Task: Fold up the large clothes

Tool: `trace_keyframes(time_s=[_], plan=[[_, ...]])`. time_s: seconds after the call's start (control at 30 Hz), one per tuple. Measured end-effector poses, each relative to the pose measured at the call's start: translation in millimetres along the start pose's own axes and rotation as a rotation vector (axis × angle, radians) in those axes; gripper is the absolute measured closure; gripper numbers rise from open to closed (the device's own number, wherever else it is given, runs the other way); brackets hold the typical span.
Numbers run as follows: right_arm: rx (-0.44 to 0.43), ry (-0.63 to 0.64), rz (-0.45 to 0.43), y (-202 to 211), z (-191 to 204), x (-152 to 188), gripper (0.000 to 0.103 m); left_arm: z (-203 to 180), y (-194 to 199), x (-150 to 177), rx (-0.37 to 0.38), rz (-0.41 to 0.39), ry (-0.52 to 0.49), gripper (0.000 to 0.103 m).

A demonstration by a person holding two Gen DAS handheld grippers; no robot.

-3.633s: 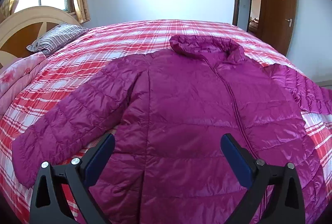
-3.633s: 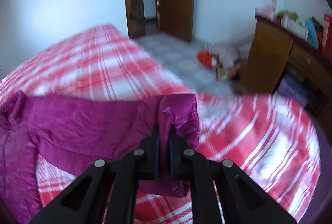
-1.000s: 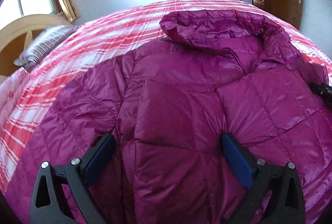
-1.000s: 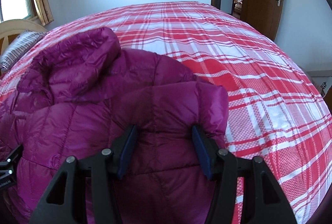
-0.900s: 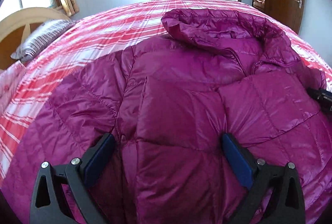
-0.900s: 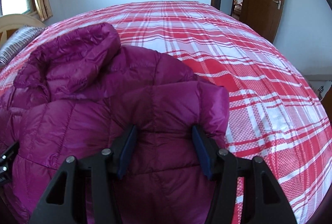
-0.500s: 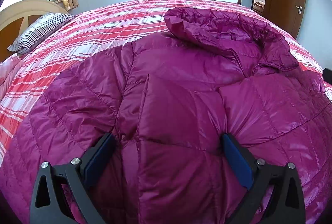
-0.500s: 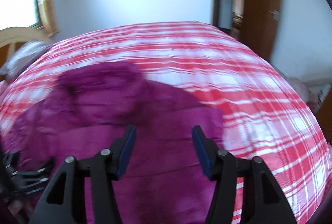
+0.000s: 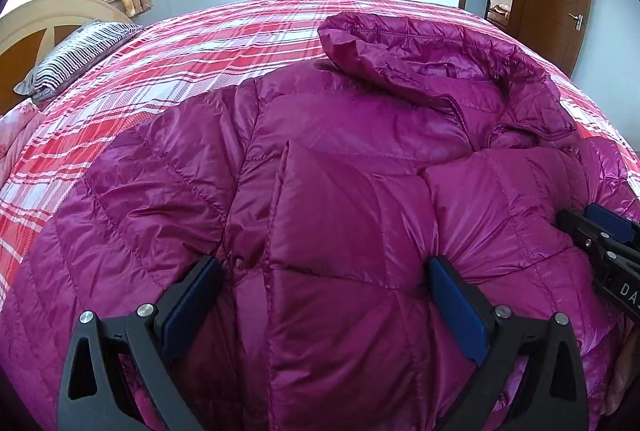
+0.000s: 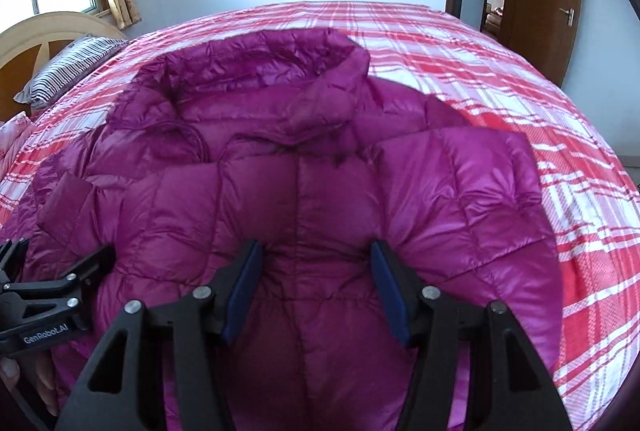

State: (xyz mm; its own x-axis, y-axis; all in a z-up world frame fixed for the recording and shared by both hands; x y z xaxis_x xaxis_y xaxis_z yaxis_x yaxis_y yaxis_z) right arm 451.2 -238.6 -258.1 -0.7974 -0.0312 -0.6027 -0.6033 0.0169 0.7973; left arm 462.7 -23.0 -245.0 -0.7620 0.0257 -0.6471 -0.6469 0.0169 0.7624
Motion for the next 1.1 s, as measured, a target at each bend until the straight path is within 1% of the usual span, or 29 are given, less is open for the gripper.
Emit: trace_keyframes(time_s=[0.3,0.47,1.1], plan=[[0.049,0.041,0.007,-5,7,1,0.041,0,0,0,-0.001,0.0,-0.002,0.001],[0.105,0.086,0.01,-6,13,2,0.04,0,0,0,-0.004,-0.002,-0.004,0.001],[0.135,0.104,0.003,-7,14,4,0.04,-4,-2,0,-0.016,0.004,-0.012,0.001]])
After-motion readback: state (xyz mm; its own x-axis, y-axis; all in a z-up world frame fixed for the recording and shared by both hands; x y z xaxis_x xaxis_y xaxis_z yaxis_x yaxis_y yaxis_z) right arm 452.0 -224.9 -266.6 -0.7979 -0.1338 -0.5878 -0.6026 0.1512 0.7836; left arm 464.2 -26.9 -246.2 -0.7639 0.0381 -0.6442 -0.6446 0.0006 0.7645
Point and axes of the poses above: each gripper's, at about its wrist camera, not at the fingertips, and y roughly against the way its jaws point, z to its left, x to its underside, the point moved 6 cm from there along -y, roughly the way its jaws point, and after that the axes turned 1 degree about y, right-handed, at the moved point
